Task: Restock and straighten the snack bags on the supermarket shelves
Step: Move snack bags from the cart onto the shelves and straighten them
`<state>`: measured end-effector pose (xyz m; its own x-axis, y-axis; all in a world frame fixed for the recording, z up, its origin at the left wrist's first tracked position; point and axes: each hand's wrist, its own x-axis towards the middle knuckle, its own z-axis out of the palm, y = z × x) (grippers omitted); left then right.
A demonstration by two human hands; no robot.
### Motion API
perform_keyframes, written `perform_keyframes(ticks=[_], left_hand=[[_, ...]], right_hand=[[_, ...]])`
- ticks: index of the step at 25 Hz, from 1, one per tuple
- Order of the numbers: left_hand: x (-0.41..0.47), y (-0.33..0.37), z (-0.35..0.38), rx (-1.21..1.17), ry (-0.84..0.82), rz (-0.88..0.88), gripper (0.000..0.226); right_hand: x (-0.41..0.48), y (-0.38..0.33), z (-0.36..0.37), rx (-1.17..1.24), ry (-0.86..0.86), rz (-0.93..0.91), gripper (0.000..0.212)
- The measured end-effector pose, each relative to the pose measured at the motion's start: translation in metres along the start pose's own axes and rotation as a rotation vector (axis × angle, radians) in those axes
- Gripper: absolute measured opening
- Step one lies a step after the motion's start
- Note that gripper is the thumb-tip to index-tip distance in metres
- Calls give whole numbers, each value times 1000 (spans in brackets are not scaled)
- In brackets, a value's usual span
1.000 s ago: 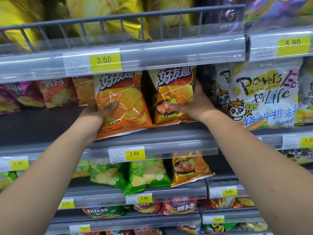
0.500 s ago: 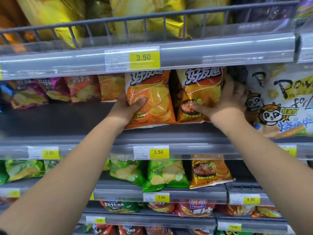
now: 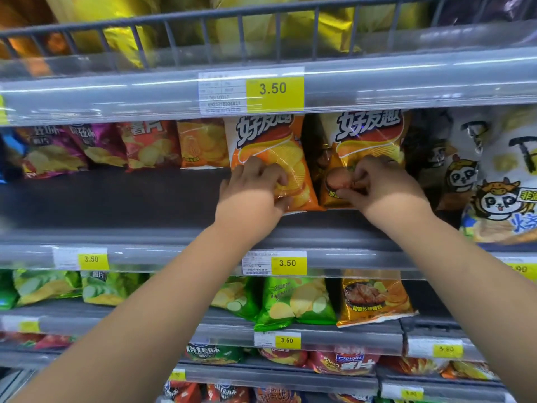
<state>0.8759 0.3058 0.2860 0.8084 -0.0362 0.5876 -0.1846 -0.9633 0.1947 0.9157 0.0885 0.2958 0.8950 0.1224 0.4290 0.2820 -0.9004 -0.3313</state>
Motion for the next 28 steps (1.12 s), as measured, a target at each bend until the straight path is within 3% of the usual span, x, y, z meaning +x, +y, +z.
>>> perform_keyframes(ticks=[4, 15, 24, 28], left_hand=[[8, -7, 13, 92, 62, 155, 37], [6, -13, 9, 131, 87, 271, 29], [-25, 33, -5, -11, -25, 363, 43], [-62, 67, 17, -107, -21, 485, 52]], right_hand=[[9, 4, 5, -160, -46, -83, 30], [-2, 8, 8, -81, -21, -45, 24], [-74, 15, -1, -180, 366, 78, 45], [-147, 32, 0, -214, 432, 165, 46]])
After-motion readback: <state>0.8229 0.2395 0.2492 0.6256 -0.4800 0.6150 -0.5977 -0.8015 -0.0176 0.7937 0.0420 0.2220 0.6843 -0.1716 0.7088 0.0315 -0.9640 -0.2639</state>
